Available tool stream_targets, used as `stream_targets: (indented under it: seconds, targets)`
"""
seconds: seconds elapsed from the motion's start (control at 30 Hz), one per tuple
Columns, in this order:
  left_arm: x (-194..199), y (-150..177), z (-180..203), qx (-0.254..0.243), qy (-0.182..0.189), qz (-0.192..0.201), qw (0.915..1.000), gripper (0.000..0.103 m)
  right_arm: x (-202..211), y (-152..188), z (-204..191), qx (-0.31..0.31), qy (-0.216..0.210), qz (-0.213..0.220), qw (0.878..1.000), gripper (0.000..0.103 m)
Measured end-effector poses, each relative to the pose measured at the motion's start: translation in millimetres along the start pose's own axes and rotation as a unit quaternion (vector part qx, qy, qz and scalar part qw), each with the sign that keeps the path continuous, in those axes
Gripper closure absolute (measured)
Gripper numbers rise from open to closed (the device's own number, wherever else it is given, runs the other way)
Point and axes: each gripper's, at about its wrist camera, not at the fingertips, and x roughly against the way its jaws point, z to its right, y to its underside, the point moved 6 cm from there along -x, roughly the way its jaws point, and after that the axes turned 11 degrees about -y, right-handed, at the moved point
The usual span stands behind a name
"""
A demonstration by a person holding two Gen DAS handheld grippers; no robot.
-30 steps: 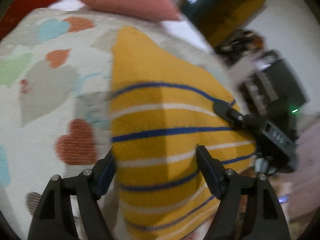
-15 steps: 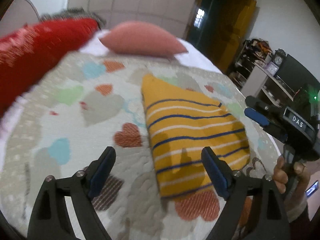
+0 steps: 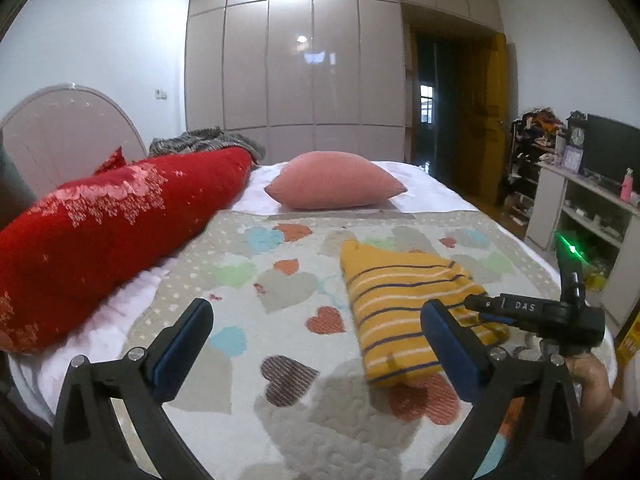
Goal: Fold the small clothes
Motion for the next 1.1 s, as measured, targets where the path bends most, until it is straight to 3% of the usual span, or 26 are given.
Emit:
stream_targets:
  seconds: [0.17,0.43,0.77,0.97,1.1]
  targets:
    - [17.8,5.6,11.8,0.013,0.042,0.000,0.9990,0.000,36.0,17.8,-15.2,0.020,0.016,0.026,0.999,0.040]
    - [36.4,10.2,21.0,0.006,0.044,-0.001,0.9990,0.000,69.7,44.6,-36.7,0.055,0.038,0.040,0.997,0.035]
    - [51.5,16.4,26.7,0.019,0.092,-0.018,0.9954,0.000,83.6,61.7,-61.1,0.102,0.073,0.051,0.991,0.028]
    - [48.6,24.7,31.9,0.020,0.102,-0.035,0.9939,0.000,77.7,69.2,-56.9,0.099,0.079,0.042,0.991,0.027]
    - [55.2,22.0,25.6,0.030,0.075,-0.004,0.9967,0.000,78.2,71.2,-56.0,0.099,0.081,0.042,0.991,0.027]
